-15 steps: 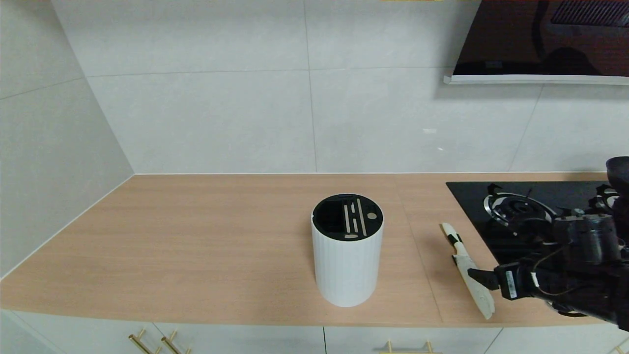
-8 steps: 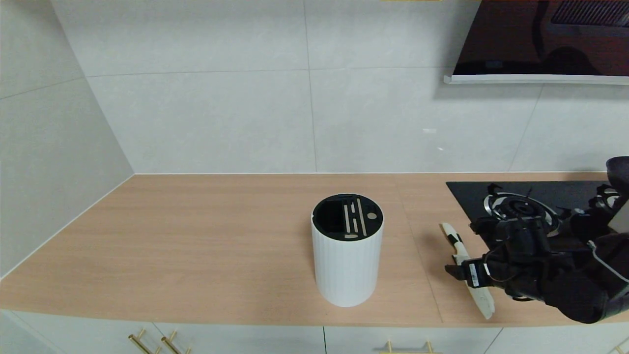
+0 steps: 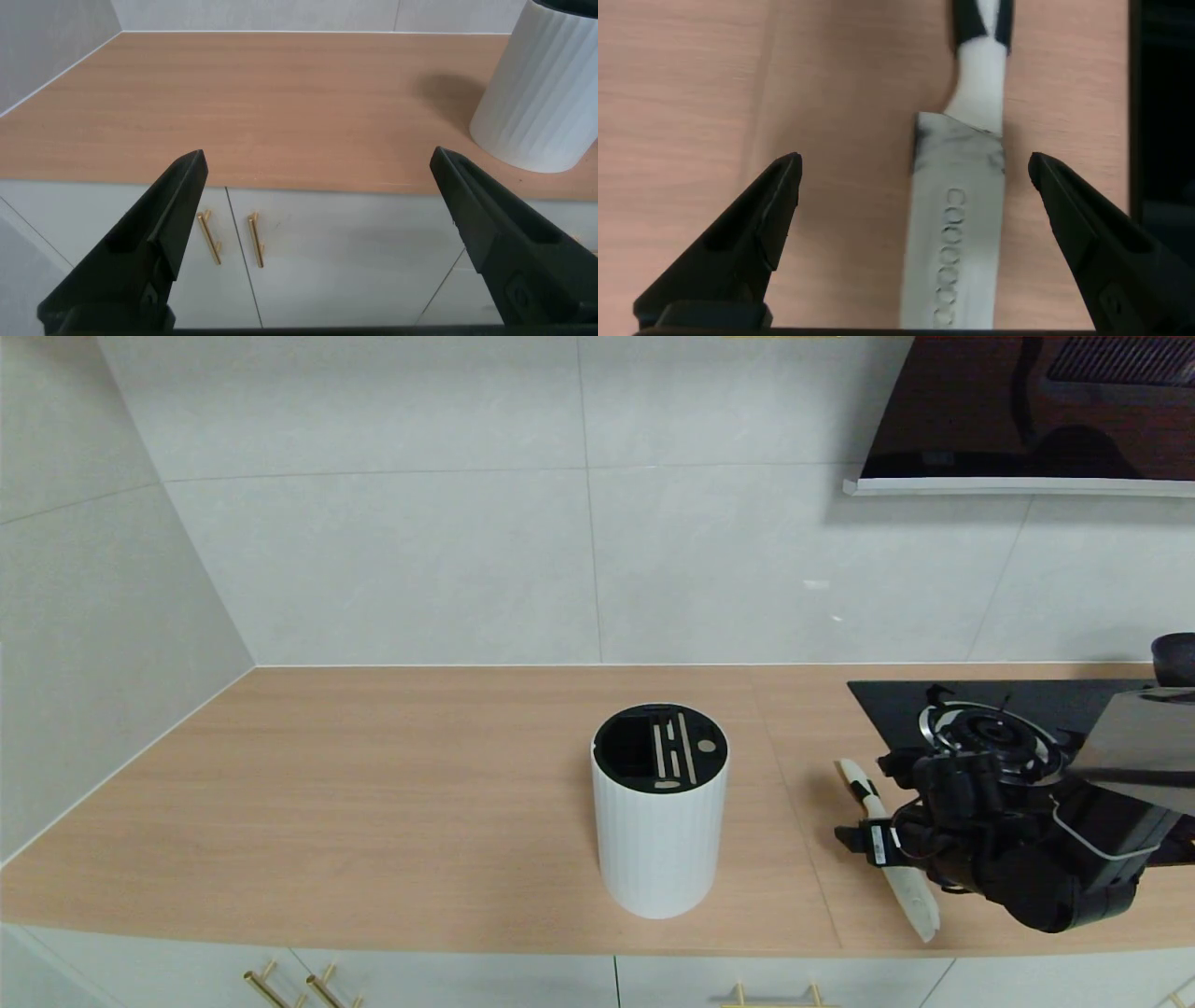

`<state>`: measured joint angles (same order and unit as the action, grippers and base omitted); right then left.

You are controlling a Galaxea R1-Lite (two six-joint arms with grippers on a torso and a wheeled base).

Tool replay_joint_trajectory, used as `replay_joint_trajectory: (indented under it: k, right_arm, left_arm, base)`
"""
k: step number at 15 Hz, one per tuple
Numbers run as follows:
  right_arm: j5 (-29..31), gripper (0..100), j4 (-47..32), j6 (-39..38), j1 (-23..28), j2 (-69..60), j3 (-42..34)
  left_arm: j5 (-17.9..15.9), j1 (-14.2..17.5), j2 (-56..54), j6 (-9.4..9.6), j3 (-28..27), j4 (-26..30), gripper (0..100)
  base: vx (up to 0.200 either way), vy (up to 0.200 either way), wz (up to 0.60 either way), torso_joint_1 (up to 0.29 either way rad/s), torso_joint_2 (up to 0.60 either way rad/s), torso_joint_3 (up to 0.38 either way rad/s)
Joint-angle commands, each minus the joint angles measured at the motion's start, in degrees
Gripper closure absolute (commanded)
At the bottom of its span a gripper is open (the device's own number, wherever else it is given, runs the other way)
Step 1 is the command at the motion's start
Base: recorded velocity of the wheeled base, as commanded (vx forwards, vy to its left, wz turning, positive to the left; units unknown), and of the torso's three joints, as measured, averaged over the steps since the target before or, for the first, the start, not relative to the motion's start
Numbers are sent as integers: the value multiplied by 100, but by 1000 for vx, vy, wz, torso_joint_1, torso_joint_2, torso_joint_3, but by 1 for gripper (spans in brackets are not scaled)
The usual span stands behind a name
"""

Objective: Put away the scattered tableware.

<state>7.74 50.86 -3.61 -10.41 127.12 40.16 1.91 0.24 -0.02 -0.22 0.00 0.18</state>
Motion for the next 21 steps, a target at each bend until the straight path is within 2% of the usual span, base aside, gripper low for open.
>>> replay_joint_trajectory:
  k: [1,14,15,21]
  right_arm:
    - [-1,0,3,-70,39,120,98]
    - [96,0,170,-87,180,383,177]
    - [96,100,170,-87,171,383,177]
    - [96,100,170,-87,180,375,177]
  left_arm:
    - [2,2,2,-4,0,-1,0]
    - [2,2,2,-4,0,-1,0]
    - [2,2,2,-4,0,-1,0]
    - [2,2,2,-4,0,-1,0]
  base:
    - [0,0,0,0,0,0]
    - [0,0,0,0,0,0]
    - [0,0,0,0,0,0]
    - [0,0,0,0,0,0]
